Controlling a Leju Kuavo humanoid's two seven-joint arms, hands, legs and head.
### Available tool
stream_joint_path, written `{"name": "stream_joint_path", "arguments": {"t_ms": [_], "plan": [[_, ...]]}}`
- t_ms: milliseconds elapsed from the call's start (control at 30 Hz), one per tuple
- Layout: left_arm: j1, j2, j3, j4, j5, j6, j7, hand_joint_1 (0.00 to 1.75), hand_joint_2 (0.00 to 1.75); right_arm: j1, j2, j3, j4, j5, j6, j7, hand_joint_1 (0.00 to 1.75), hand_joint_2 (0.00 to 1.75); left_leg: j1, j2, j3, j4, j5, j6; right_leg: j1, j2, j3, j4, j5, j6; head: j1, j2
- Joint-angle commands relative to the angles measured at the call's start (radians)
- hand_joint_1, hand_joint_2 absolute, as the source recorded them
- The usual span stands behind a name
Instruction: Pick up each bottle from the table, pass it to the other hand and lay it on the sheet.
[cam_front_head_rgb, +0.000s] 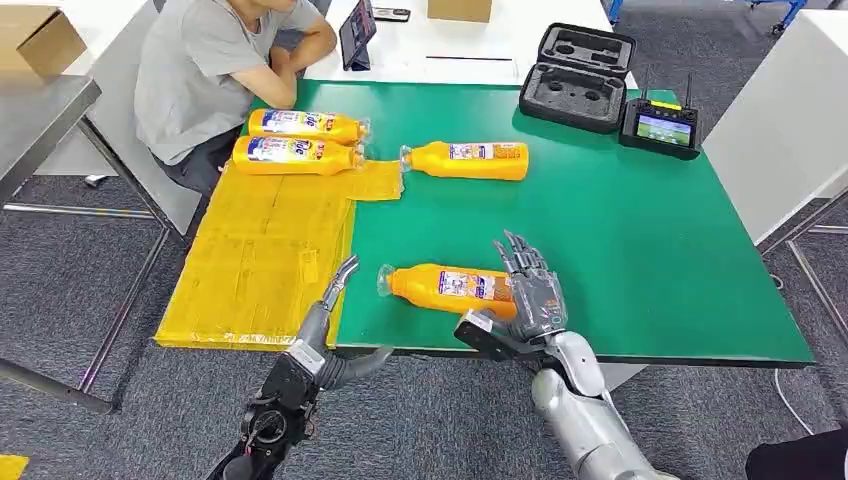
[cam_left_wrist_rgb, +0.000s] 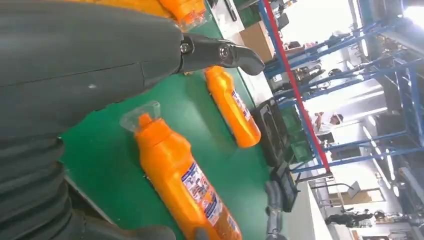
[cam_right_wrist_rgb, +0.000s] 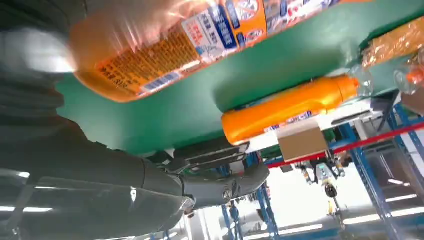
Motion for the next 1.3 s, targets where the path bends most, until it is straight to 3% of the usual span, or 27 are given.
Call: {"name": "stream_joint_path", "arguments": {"t_ms": [33,333,867,1300], "plan": [[-0.039,0.003,0.027,0.04,0.0,-0.005,0.0,0.0,1.75,-0.055,0.001,0.025,0.068,0.002,0.01,0.007,0.0,1.75,0.001,0.003,0.001,0.001,-0.001,-0.002,0.001,0.002,0.0,0.001,-0.001,-0.002,0.0,0.0],[-0.056,-0.003,0.015,0.058,-0.004,-0.011,0.0,0.0,1.75,-0.053,-0.005,0.029,0.067,0.015,0.019,0.015,0.0,1.75,0.001,0.002,0.0,0.002,-0.001,-0.001,0.001,0.001,0.0,0.001,0.0,-0.002,0.0,0.0],[-0.07,-0.001,-0.019,0.087,-0.008,-0.023,0.0,0.0,1.75,-0.063,-0.032,0.043,0.057,0.114,0.22,0.188,0.0,1.75,0.0,0.002,0.0,0.001,-0.001,-0.001,0.001,0.001,0.0,0.001,0.0,-0.002,0.0,0.0],[-0.072,-0.003,-0.022,0.095,-0.02,-0.029,0.0,0.0,1.75,-0.06,-0.03,0.053,0.059,0.148,0.249,0.229,0.0,1.75,0.001,0.002,0.001,0.001,-0.001,-0.002,0.001,0.001,0.0,0.001,-0.001,-0.002,0.0,0.0]]}}
